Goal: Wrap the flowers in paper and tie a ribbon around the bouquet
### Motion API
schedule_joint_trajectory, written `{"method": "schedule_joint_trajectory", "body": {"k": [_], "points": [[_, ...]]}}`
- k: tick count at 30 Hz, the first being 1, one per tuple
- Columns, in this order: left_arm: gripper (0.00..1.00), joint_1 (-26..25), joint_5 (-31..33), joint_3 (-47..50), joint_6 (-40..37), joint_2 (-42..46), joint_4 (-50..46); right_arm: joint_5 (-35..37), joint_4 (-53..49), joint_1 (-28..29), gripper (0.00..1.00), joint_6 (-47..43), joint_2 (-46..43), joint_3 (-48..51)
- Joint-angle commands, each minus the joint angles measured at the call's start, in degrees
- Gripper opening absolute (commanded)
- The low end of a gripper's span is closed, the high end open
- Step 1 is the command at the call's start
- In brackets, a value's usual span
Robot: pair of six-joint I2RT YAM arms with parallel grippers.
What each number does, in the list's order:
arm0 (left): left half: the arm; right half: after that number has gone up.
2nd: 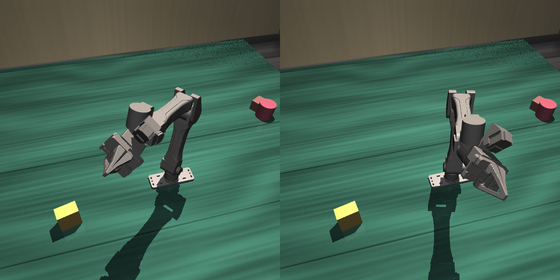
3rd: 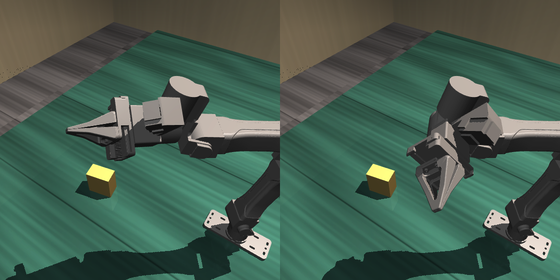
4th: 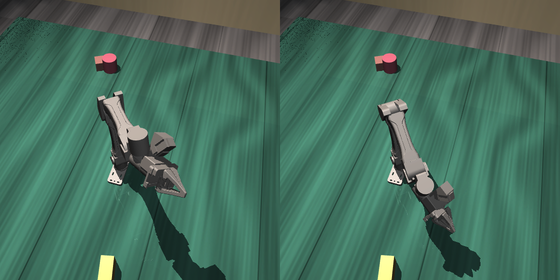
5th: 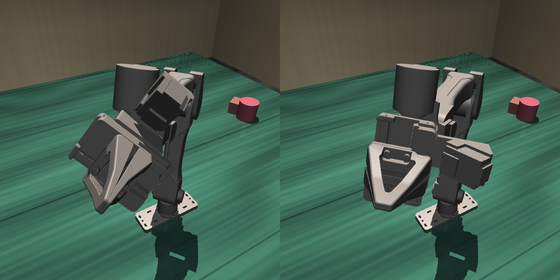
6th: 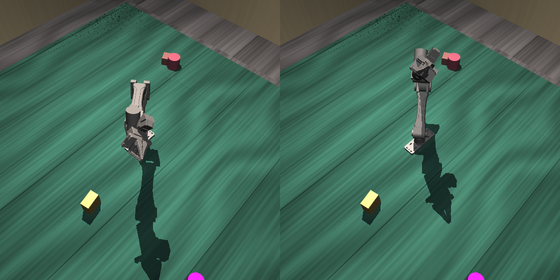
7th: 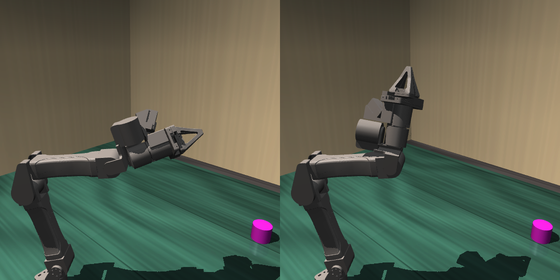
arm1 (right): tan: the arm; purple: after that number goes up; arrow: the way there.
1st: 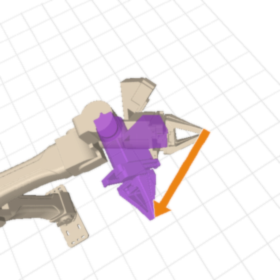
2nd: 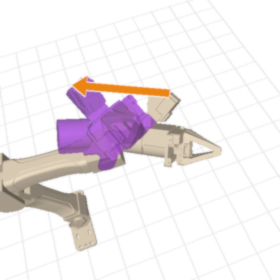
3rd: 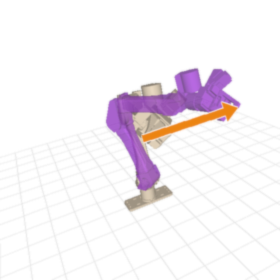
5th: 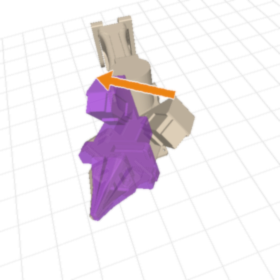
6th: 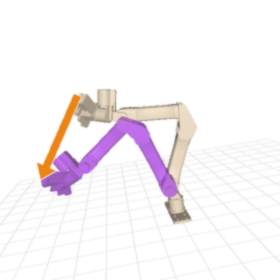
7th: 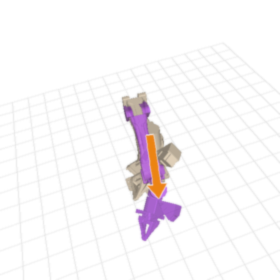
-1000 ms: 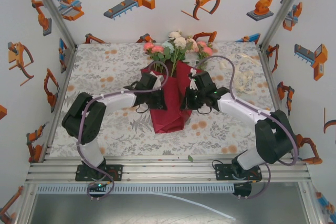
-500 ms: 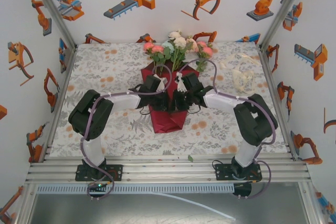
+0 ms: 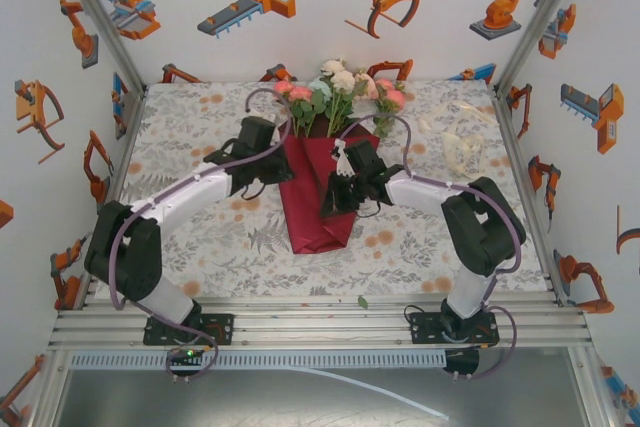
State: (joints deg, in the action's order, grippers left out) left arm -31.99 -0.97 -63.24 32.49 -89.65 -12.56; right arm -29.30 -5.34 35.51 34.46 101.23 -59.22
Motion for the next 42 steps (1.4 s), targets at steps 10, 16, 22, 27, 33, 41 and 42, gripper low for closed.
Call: {"method": "schedule_joint_trajectory", "body": {"k": [10,16,22,27,33,41,42], "points": [[0.14,8.01,-22.06,7.71,7.83,-9.02,16.77,0.80,-2.70,0.61,0.12,-3.48,-3.66,-4.21],[0.13,6.33,-22.13,7.96,10.12,-11.63,18.62,0.18,-2.29,1.26,0.13,-4.85,-3.68,-6.17],[0.13,5.30,-20.16,7.88,10.31,-11.96,17.31,-1.81,-4.20,4.04,0.13,-8.01,-0.04,-9.50],[0.12,5.30,-19.01,7.28,10.01,-12.31,15.93,-3.32,-3.92,5.36,0.13,-8.78,4.11,-11.04],[0.12,5.31,-15.64,6.39,9.26,-11.50,11.63,-4.09,-4.59,5.36,0.15,-10.15,9.47,-12.25],[0.14,7.17,-11.90,6.89,9.43,-6.11,4.85,-3.92,-4.39,5.36,0.19,-10.47,11.74,-12.50],[0.14,7.36,-11.36,6.99,9.52,-4.39,3.92,-3.99,-4.24,5.37,0.21,-10.48,11.80,-12.55]]}}
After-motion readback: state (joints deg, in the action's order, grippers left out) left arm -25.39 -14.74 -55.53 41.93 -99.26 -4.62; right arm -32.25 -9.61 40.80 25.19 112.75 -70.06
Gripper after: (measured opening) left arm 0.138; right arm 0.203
